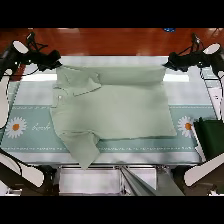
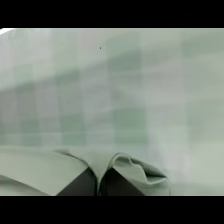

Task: Fold the shirts.

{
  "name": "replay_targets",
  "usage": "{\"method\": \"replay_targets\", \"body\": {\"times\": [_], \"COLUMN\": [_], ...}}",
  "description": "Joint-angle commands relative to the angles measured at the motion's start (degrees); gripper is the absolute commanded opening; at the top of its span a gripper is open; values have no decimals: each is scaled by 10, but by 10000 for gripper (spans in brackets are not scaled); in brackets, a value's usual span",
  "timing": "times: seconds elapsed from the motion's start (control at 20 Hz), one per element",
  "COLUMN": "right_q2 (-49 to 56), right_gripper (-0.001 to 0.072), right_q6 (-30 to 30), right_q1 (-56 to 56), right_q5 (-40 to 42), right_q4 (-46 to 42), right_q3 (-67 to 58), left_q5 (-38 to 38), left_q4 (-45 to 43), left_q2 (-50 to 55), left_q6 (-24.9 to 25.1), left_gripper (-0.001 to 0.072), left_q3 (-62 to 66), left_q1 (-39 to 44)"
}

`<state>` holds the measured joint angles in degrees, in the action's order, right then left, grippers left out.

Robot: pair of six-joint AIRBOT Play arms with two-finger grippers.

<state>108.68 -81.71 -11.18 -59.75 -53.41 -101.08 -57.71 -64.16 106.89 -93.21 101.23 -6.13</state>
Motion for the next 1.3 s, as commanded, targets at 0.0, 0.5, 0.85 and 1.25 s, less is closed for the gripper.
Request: {"method": "replay_targets", "body": {"times": [0.0, 0.5, 0.85, 1.25], "right_q2": [2, -22, -22, -8], "right_gripper": [27, 27, 27, 421], "right_q6": [1, -2, 2, -10], "right_q1": [-15, -33, -33, -7], "right_q5": [-72, -276, -280, -260], "right_q4": [3, -126, -149, -124], "right_q3": [-18, -16, 73, 87], "left_q5": [-115, -229, -228, -208], "left_q4": [1, 2, 2, 1], "left_q2": [-2, -97, -94, -93], "left_q6": [57, 112, 118, 112], "left_gripper": [18, 18, 18, 305], "left_q3": [27, -156, -204, -205], "left_q1": [-4, -10, -10, -26]}}
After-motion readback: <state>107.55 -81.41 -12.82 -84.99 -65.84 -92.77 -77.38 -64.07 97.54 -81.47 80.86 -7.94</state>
